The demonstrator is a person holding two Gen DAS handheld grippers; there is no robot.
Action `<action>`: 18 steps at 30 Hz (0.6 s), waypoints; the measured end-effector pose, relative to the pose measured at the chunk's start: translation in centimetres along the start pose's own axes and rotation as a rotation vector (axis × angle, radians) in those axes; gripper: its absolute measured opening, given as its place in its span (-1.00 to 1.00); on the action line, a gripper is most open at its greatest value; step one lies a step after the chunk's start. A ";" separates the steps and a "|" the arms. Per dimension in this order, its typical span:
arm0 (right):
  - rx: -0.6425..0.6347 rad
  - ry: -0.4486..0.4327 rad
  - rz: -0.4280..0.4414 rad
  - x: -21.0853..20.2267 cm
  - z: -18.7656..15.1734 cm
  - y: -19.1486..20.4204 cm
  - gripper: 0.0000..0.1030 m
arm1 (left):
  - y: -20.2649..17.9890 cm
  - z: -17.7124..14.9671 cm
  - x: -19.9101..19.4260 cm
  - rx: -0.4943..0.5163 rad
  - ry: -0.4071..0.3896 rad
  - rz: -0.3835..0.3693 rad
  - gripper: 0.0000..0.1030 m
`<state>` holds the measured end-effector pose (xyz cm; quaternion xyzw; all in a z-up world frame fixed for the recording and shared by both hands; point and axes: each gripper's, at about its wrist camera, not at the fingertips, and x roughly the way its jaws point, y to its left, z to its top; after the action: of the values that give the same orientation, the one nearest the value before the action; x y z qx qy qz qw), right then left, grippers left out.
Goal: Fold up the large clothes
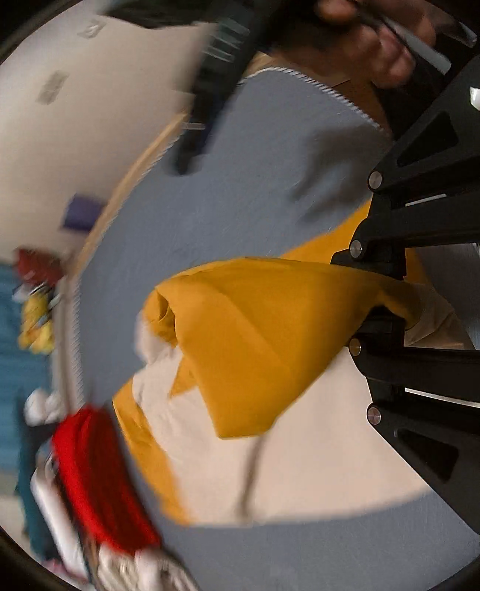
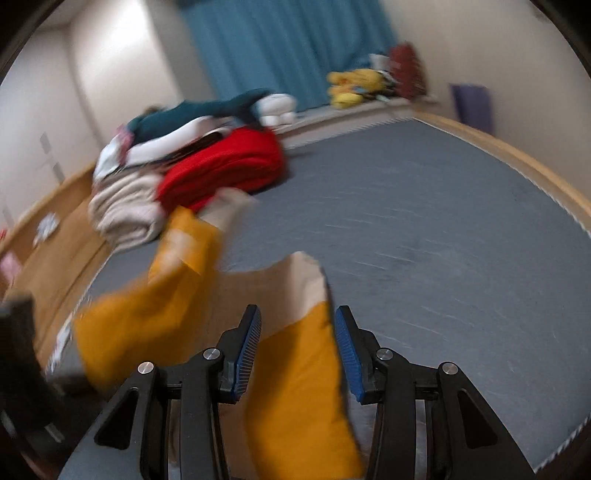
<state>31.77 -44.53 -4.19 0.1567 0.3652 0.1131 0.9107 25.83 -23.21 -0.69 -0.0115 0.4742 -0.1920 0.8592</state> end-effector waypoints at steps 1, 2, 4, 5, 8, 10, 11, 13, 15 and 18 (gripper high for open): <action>0.027 0.003 -0.004 -0.2 0.4 -0.8 -0.16 | -1.5 -0.5 2.5 0.035 0.060 -0.019 -0.82; 0.061 0.007 -0.009 -0.3 0.7 -1.9 -0.16 | -2.6 -1.0 4.2 0.070 0.105 -0.015 -0.81; 0.104 0.013 -0.014 -0.5 1.1 -3.5 -0.16 | -4.1 -2.2 6.5 0.121 0.161 0.016 -0.71; 0.118 0.018 -0.016 -0.6 1.3 -4.2 -0.16 | -4.6 -2.6 7.0 0.141 0.172 0.023 -0.65; 0.163 0.038 -0.004 -0.2 1.9 -5.5 -0.16 | -4.4 -3.7 4.8 0.137 0.155 -0.034 -0.22; 0.200 0.059 0.031 -0.1 2.3 -5.9 -0.16 | -3.4 -3.8 2.0 0.122 0.139 -0.121 -0.03; 0.202 0.071 0.054 -0.3 2.5 -6.1 -0.16 | -3.2 -3.8 0.4 0.133 0.123 -0.161 -0.01; 0.186 0.086 0.095 -1.0 2.6 -5.5 -0.16 | -2.1 -4.9 -3.3 0.163 0.076 -0.188 0.04; 0.127 0.109 0.129 -1.1 3.3 -4.5 -0.16 | 0.1 -6.1 -6.3 0.152 0.039 -0.196 0.06; 0.021 0.191 0.153 0.2 2.6 -2.4 -0.09 | 5.0 -7.5 -8.5 0.080 0.009 -0.128 0.06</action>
<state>33.91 -47.25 -3.44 0.1819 0.4386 0.1929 0.8587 17.22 -14.40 1.08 -0.0064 0.4681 -0.2656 0.8428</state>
